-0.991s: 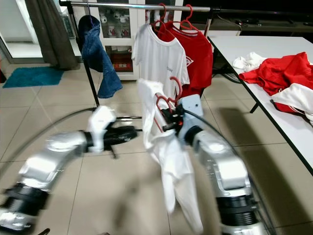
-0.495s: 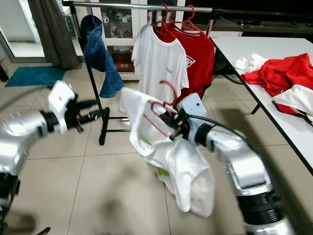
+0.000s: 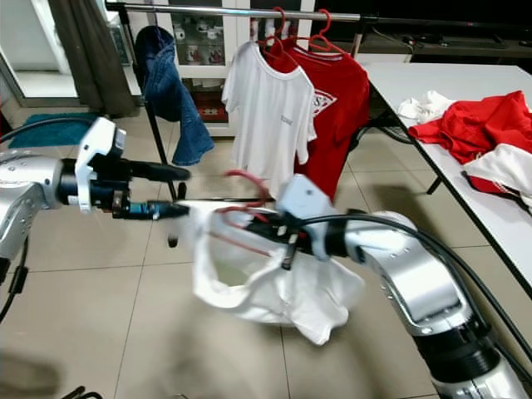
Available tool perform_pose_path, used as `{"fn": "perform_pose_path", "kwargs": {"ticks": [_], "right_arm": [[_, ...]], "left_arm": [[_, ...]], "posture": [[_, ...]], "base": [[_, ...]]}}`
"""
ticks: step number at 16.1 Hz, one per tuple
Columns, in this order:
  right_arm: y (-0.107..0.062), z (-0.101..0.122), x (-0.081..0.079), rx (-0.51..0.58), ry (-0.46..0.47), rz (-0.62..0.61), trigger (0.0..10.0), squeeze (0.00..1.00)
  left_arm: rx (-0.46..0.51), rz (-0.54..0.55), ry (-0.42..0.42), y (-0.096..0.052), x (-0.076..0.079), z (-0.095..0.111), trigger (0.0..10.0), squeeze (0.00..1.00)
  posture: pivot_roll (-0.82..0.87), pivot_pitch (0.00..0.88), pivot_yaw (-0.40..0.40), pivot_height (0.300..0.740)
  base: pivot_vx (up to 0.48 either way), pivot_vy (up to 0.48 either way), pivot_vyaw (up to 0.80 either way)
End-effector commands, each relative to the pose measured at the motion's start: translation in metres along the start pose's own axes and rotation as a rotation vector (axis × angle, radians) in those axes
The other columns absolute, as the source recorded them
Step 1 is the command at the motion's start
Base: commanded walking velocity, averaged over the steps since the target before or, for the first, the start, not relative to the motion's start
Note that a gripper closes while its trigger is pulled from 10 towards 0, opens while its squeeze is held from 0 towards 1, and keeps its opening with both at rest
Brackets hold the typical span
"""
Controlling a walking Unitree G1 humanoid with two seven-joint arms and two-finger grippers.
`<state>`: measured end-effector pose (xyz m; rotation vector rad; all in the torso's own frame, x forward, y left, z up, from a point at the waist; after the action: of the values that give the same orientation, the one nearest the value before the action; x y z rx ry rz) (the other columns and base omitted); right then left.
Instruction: Hang hanger
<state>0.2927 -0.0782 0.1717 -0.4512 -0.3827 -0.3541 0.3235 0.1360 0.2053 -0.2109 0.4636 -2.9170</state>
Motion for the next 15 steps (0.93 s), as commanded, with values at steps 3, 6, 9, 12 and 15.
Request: {"fn": "perform_pose_path", "kwargs": {"ticks": [3,6,9,12,15], "right_arm": [[0.003,0.015,-0.009,0.04,-0.055,0.066,10.0,0.0],[0.005,0.019,-0.015,0.049,-0.065,0.096,10.0,0.0],[0.005,0.02,-0.017,0.05,-0.067,0.101,10.0,0.0],[0.005,0.023,-0.02,0.057,-0.064,0.103,10.0,0.0],[0.006,0.025,-0.02,0.061,-0.065,0.107,10.0,0.0]], "left_arm": [[-0.137,-0.156,0.06,0.007,0.013,-0.003,10.0,0.0],[-0.263,-0.182,0.127,0.012,0.007,-0.02,0.0,0.0],[-0.285,-0.172,0.181,0.014,0.003,-0.022,0.0,0.0],[-0.258,-0.185,0.231,0.024,0.004,-0.018,0.0,0.0],[-0.286,-0.198,0.249,0.027,0.004,-0.021,0.0,0.0]], "posture": [[-0.14,0.0,-0.011,0.74],[-0.15,0.0,-0.008,0.74],[-0.15,0.0,0.0,0.74],[-0.15,0.0,-0.003,0.74],[-0.15,0.0,-0.008,0.74]], "base": [[0.0,0.0,0.0],[0.0,0.0,0.0],[0.0,0.0,0.0],[0.0,0.0,0.0],[0.0,0.0,0.0]]}}
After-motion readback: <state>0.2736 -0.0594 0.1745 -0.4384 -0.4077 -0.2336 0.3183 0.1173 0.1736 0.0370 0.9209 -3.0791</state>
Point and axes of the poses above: a point about 5 cm out from each wrist's last joint towards the gripper, its own y axis pointing out of the wrist towards the gripper, its own z axis along the axis of the wrist's last joint, x = y × z, the point moved 5 cm from there along y, pointing out of the wrist towards the gripper, and after that the axes turned 13 degrees about -y, right-handed, at the moved point
